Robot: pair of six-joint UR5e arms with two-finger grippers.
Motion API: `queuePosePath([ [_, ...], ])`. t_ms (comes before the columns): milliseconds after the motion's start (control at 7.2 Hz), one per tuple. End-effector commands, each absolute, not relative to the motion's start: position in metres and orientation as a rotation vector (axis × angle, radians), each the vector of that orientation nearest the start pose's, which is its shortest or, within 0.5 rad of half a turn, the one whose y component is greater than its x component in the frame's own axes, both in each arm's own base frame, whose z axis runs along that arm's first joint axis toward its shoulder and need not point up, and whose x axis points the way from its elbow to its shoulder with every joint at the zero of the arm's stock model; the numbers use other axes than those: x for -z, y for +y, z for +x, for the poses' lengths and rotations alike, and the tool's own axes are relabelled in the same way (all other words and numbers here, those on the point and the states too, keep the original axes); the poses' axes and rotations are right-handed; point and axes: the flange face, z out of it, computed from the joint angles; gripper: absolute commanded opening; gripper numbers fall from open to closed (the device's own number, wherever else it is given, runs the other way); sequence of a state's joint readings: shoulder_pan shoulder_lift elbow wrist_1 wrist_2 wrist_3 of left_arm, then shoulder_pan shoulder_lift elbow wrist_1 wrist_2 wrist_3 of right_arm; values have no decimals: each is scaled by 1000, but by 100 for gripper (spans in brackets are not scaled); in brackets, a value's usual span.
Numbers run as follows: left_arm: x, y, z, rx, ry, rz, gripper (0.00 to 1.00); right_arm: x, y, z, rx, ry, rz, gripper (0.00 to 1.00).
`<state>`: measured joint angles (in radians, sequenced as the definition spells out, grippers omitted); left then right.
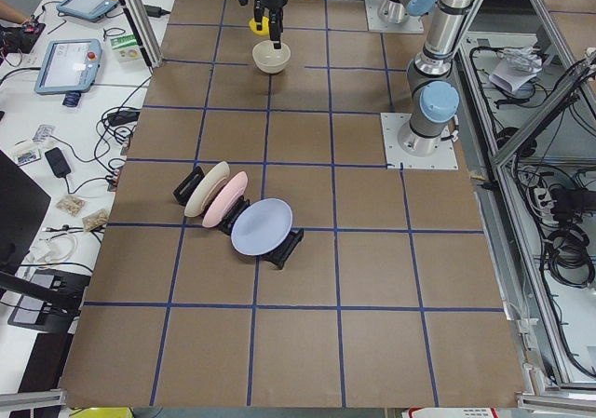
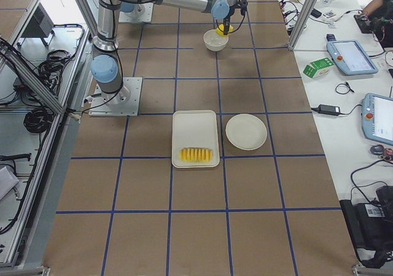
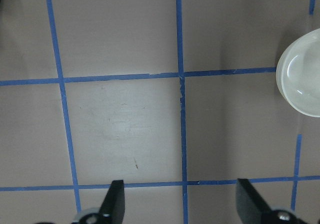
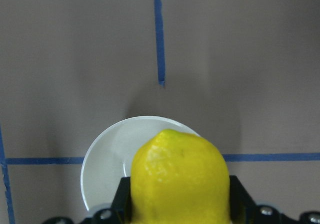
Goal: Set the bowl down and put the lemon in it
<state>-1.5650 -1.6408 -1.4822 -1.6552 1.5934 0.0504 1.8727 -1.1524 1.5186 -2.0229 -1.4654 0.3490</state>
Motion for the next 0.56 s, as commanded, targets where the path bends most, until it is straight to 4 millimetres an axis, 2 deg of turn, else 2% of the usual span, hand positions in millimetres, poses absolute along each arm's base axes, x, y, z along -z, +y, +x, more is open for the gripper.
queuePosePath([
  [0, -479, -520, -134, -113, 3120, 82, 79, -301, -565, 358, 48, 3018, 11, 0],
  [139, -473, -521, -137, -130, 3119, 87, 79, -289, -569, 361, 57, 3018, 6, 0],
  [278, -475, -521, -137, -104, 3120, 90, 79, -275, -569, 368, 32, 3024, -9, 0],
  [417, -475, -520, -136, -101, 3121, 90, 79, -272, -567, 369, 32, 3037, -15, 0],
])
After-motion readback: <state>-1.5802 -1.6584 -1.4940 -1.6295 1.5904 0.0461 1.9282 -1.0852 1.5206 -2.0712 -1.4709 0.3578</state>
